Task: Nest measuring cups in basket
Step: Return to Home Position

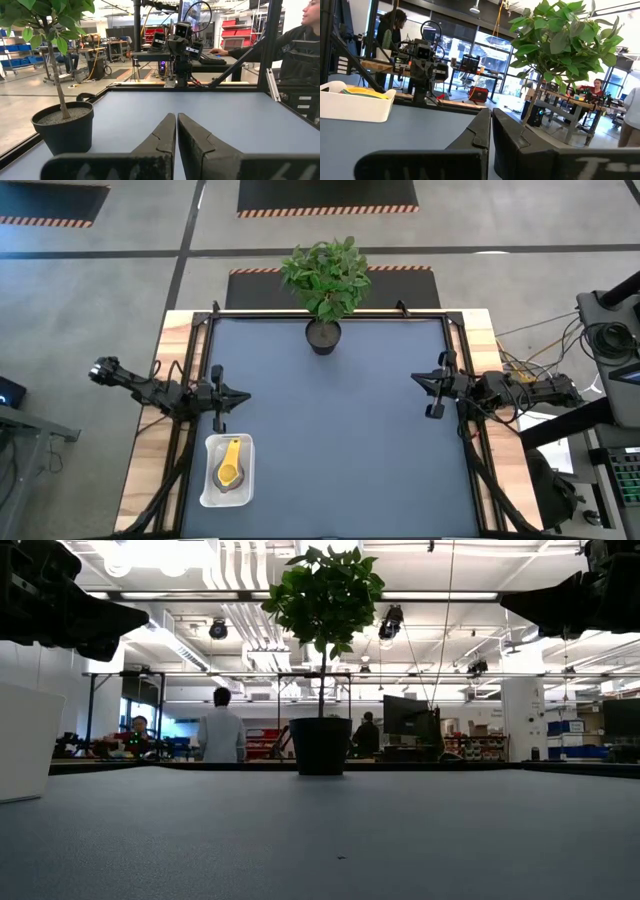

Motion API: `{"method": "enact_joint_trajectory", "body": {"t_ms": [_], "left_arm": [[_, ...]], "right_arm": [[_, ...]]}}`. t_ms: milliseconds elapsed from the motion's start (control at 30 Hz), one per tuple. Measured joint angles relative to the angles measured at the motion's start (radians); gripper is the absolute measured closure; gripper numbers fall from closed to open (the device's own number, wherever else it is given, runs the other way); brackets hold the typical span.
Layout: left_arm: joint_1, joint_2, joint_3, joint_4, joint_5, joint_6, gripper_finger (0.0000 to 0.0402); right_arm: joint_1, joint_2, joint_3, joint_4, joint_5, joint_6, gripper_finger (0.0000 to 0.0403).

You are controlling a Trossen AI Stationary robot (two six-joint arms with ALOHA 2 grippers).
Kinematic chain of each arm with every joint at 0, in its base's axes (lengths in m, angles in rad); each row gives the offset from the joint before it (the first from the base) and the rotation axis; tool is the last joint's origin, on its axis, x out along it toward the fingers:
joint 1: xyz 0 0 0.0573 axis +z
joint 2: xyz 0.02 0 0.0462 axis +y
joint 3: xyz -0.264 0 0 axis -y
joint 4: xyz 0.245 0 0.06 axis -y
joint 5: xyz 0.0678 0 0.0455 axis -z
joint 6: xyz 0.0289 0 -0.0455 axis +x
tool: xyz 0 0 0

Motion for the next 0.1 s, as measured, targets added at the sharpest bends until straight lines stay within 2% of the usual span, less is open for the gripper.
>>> {"method": "enact_joint_trajectory", "body": {"t_ms": [100], "left_arm": [[0.0,0.0,0.0,0.0,0.0,0.0,0.0402]], "right_arm": [[0.0,0.0,0.0,0.0,0.0,0.0,0.0394]]}}
